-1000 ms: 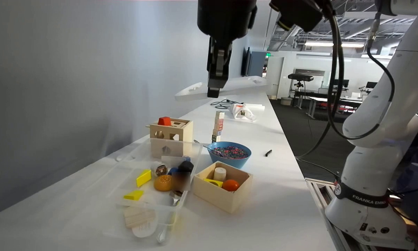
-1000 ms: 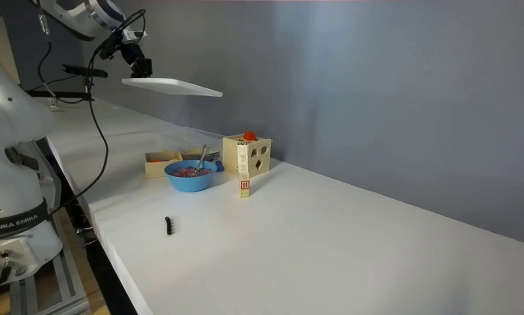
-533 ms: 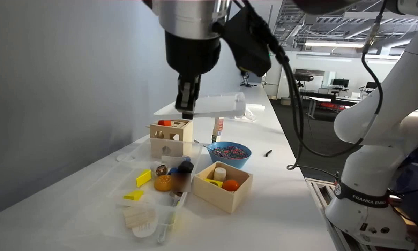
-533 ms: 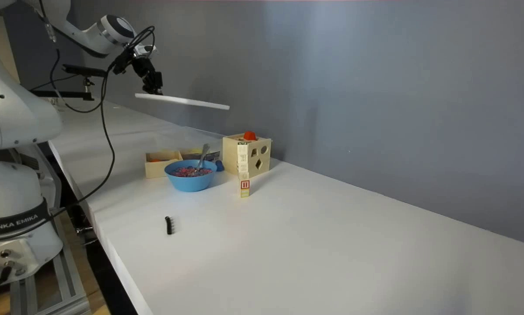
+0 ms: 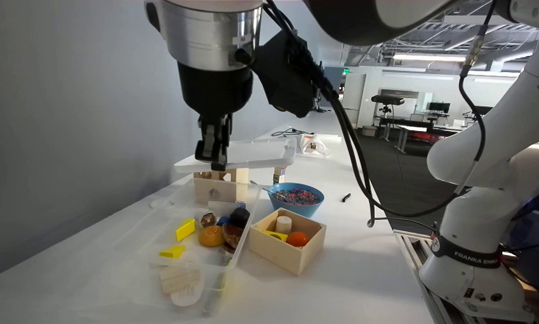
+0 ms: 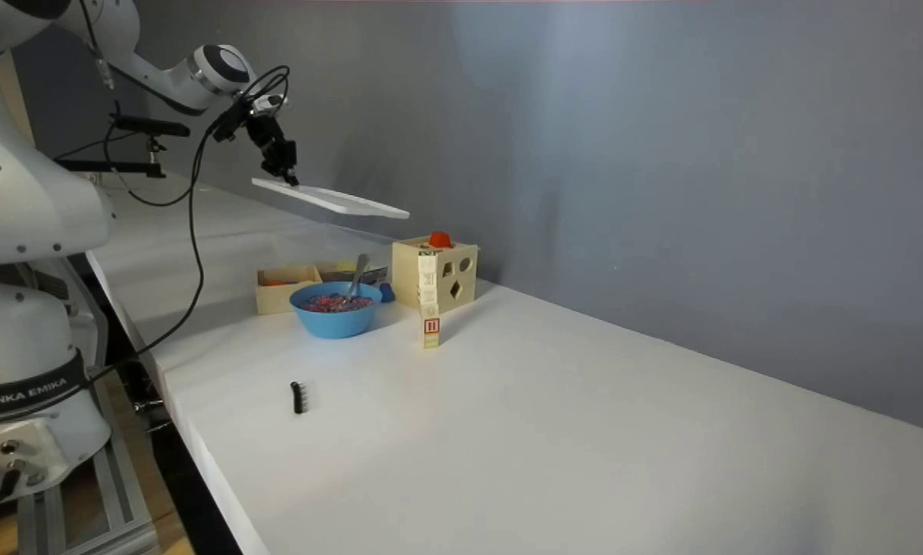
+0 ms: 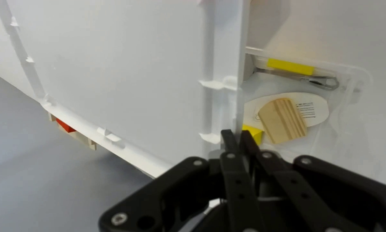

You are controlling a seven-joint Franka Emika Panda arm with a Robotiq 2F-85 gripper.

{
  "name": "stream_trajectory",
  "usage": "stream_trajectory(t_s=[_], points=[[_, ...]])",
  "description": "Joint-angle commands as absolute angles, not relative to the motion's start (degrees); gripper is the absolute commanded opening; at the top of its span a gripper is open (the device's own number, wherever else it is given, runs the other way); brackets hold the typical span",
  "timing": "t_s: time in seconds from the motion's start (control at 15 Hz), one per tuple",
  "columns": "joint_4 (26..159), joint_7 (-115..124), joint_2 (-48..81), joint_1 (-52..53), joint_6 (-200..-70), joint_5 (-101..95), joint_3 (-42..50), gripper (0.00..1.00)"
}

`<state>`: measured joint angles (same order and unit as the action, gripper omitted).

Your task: Put the white lid on the transparent bowl

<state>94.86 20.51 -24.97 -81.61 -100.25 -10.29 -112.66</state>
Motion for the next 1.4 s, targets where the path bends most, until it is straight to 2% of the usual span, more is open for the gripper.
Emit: stream_trajectory(t_s=[0.0,0.73,1.33], points=[[94.2,16.9,-32.4,-77.8,-102.2,-3.7,-105.4,0.02],[84.1,17.6,-51.1,-81.7,-104.9,3.2,-106.5,0.02],[81.6,18.1,-53.9,-84.8,-106.0,11.9,-105.8,0.02]])
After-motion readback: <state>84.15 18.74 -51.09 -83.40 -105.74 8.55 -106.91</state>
